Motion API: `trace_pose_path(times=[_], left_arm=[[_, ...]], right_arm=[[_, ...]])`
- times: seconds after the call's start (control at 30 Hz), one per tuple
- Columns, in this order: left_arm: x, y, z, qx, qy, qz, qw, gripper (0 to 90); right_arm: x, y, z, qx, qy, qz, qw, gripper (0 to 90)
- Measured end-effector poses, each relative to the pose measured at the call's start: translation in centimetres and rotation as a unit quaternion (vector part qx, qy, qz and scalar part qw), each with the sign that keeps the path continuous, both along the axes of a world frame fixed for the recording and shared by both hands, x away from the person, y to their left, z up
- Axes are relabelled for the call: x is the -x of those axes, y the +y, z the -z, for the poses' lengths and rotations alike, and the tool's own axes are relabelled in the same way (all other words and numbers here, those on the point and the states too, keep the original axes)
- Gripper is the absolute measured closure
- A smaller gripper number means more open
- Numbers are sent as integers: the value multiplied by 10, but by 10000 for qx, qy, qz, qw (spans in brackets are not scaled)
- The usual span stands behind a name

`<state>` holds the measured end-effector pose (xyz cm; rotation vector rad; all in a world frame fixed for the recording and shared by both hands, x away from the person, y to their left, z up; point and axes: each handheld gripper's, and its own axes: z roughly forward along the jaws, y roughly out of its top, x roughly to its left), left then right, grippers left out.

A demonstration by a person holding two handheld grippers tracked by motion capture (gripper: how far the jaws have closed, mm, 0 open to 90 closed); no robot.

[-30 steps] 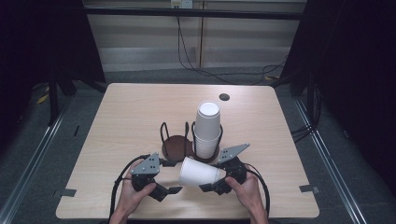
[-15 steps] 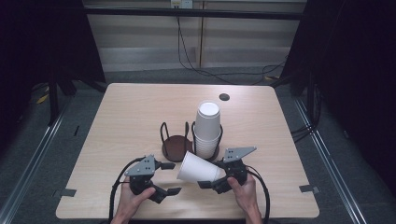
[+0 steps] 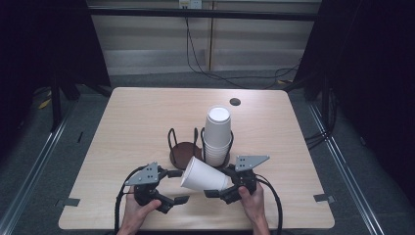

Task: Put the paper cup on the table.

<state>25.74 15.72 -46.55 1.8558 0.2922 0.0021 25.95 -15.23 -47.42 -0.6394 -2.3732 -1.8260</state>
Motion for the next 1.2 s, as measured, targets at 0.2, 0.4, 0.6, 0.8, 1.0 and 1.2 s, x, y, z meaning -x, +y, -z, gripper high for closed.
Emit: trace_pose_path(times=[0.2,0.4,0.6,0.8,1.0,1.2], left_arm=[[1,1,0,259,36,-2,9997,154],[-2,3,0,539,83,-58,9985,155],[-6,3,1,654,153,-159,9976,155],[-10,3,-1,716,180,-175,9971,65],[-12,-4,-6,672,140,-129,9976,0],[-18,-9,-4,735,338,151,9966,0]], right_arm=[[1,3,1,-178,-80,-82,9998,231],[2,3,2,-282,-125,-161,9994,231],[3,3,4,-282,-105,-232,9993,231],[3,4,4,-285,-115,-303,9991,232],[3,8,3,-207,-159,-403,9988,233],[4,12,4,-185,-156,-448,9987,233]])
